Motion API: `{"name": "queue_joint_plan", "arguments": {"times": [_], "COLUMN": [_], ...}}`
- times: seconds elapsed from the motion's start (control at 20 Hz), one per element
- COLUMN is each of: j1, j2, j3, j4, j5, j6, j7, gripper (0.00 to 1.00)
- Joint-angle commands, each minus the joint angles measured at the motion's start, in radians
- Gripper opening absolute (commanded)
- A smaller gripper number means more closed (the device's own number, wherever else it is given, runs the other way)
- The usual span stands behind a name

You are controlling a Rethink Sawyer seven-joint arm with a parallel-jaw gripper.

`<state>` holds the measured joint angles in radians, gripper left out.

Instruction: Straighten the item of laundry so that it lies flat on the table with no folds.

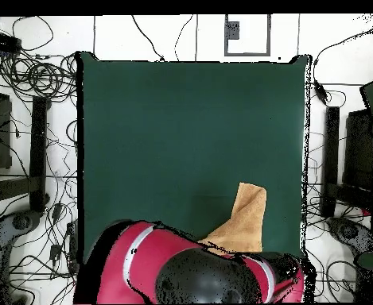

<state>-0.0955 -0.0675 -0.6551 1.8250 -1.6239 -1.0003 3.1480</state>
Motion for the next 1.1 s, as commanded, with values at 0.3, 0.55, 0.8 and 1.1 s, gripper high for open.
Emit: {"name": "queue_joint_plan", "arguments": {"times": [0.3,0.55,0.8,1.1], "j1": [-0.225,-0.298,-0.331,-0.313], "j2": [0.153,0.185,0.202,0.239], "j3": [0.261,0.274,0.266,0.23], "j4": [-0.016,-0.022,-0.028,-0.031], "j5": [0.175,0.229,0.339,0.517], "j6": [0.187,0.205,0.197,0.135], "j7": [-0.513,-0.634,-0.778,-0.885], "gripper": [1.0,1.0,1.0,1.0]}}
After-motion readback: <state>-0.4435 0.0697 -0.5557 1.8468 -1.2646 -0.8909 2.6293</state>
